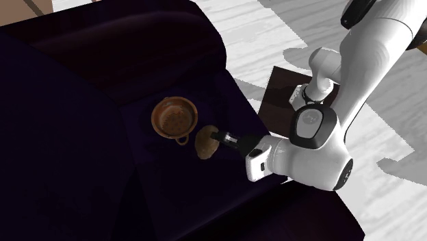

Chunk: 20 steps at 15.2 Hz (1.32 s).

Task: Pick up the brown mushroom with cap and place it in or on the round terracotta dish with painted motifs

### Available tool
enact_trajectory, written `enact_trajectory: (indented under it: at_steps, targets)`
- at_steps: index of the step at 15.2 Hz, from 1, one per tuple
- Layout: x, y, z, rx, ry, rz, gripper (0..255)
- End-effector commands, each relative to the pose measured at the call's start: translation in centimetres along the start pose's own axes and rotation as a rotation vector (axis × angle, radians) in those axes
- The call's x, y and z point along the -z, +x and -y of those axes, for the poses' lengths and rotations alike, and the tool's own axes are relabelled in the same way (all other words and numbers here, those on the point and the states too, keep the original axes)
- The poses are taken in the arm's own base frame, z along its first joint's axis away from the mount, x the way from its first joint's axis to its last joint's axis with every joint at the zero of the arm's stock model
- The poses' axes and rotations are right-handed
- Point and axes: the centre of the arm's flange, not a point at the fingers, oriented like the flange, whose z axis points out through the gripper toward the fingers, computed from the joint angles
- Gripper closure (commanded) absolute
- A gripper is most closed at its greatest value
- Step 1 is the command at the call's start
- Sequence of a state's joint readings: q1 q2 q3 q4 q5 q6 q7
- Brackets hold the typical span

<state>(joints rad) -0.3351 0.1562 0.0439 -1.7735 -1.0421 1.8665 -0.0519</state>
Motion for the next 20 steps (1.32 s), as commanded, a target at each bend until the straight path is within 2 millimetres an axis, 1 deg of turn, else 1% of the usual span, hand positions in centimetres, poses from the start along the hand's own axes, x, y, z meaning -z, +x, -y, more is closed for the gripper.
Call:
enact_trajectory:
  at_steps: [1, 2, 3, 4, 5, 6, 7, 20]
  targets:
    - [-2.3, 0.7, 1.3, 0.027, 0.017, 0.042, 255]
    - [-2.5, 0.8, 1.4, 0.027, 0.017, 0.043, 255]
    - [-2.5, 1.0, 0.8, 0.027, 0.017, 0.043, 255]
    - [-2.8, 0.9, 0.6, 0.026, 0.017, 0.043, 255]
    - [-2.8, 0.5, 0.6, 0.026, 0.018, 0.043, 255]
    - [-2.8, 0.6, 0.9, 0.026, 0.018, 0.043, 255]
    - [-1.7, 0.8, 2.5, 0.028, 0.018, 0.042, 255]
    - [2.1, -0.9, -2.9, 0.028, 0.018, 0.042, 255]
